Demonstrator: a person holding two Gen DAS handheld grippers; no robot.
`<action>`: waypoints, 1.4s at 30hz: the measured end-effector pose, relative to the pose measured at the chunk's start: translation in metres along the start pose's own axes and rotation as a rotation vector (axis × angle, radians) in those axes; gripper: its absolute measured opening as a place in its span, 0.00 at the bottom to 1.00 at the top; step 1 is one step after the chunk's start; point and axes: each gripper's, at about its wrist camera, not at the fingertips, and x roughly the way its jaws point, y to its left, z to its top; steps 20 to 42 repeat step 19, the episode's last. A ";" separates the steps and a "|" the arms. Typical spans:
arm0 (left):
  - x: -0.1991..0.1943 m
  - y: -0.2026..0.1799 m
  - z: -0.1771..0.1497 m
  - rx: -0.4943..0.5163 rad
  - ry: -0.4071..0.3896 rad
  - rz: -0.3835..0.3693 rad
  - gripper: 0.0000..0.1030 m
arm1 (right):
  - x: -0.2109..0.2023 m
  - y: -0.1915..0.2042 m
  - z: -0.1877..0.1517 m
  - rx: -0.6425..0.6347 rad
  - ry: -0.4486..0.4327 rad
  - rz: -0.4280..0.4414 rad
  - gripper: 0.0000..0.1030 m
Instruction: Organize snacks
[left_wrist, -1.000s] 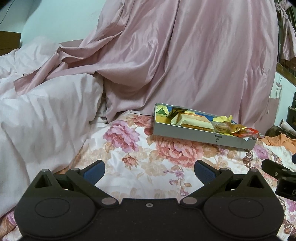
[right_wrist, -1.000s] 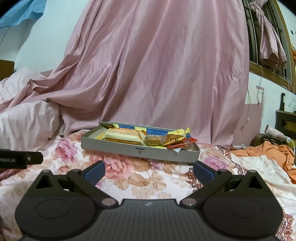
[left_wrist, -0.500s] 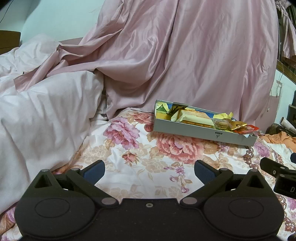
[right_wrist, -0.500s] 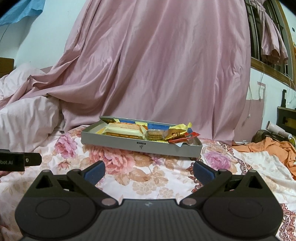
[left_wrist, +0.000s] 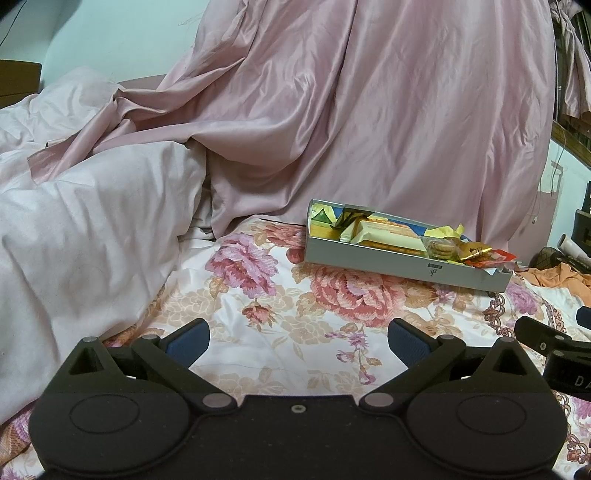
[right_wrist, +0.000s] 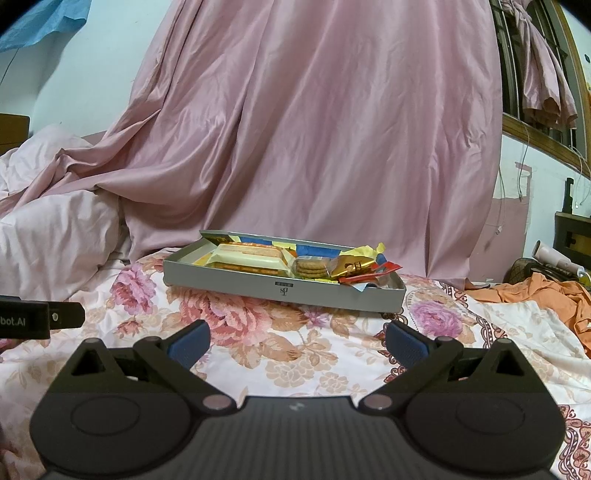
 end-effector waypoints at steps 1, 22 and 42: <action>-0.001 0.000 0.000 0.000 -0.002 0.003 0.99 | 0.000 0.000 0.000 0.000 0.000 0.000 1.00; -0.005 -0.012 0.007 0.017 0.001 0.029 0.99 | 0.000 0.004 -0.002 -0.007 0.008 0.005 1.00; -0.005 -0.012 0.007 0.017 0.001 0.029 0.99 | 0.000 0.004 -0.002 -0.007 0.008 0.005 1.00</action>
